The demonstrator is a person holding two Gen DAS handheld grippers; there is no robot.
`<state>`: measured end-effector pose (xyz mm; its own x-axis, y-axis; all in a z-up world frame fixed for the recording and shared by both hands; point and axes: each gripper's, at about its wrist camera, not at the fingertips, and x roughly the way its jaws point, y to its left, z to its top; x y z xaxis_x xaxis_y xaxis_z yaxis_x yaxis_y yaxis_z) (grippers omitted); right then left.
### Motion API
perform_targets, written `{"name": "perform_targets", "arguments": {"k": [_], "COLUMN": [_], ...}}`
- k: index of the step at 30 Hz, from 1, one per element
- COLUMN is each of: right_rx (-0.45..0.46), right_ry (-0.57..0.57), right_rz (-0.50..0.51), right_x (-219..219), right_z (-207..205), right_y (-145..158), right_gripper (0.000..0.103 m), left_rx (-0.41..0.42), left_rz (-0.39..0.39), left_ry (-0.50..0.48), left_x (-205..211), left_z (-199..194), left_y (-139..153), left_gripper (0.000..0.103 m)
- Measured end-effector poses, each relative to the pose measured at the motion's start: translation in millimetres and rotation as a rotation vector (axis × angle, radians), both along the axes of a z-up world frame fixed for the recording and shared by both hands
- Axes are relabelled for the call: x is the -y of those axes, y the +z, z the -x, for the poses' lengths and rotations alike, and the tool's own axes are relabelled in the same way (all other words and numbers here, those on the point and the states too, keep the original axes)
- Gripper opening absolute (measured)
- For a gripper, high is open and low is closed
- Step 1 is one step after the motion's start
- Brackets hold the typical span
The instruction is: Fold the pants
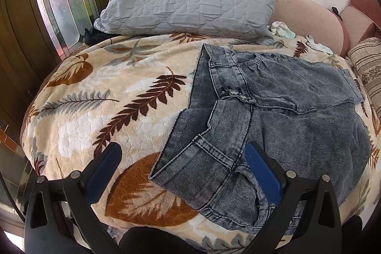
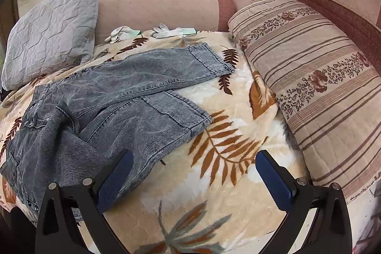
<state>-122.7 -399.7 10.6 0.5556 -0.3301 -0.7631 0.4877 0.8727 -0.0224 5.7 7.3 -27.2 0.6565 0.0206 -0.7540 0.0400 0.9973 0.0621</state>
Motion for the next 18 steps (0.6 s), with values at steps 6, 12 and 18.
{"name": "perform_targets", "arguments": {"k": [6, 12, 18], "right_rx": [-0.004, -0.002, -0.004], "right_ry": [0.003, 0.004, 0.005], "right_rz": [-0.004, -0.008, -0.016], "right_x": [-0.2, 0.4, 1.7], "right_z": [-0.7, 0.4, 0.2], "right_y": [-1.9, -2.9, -4.0], "right_gripper": [0.103, 0.103, 0.103], "left_rx": [-0.004, -0.002, -0.001], "left_rz": [0.002, 0.001, -0.002], "left_ry": [0.001, -0.001, -0.007], "left_x": [-0.5, -0.7, 3.8], "left_z": [-0.6, -0.6, -1.0], "left_y": [-0.8, -1.7, -1.8], "left_gripper": [0.103, 0.103, 0.103]}}
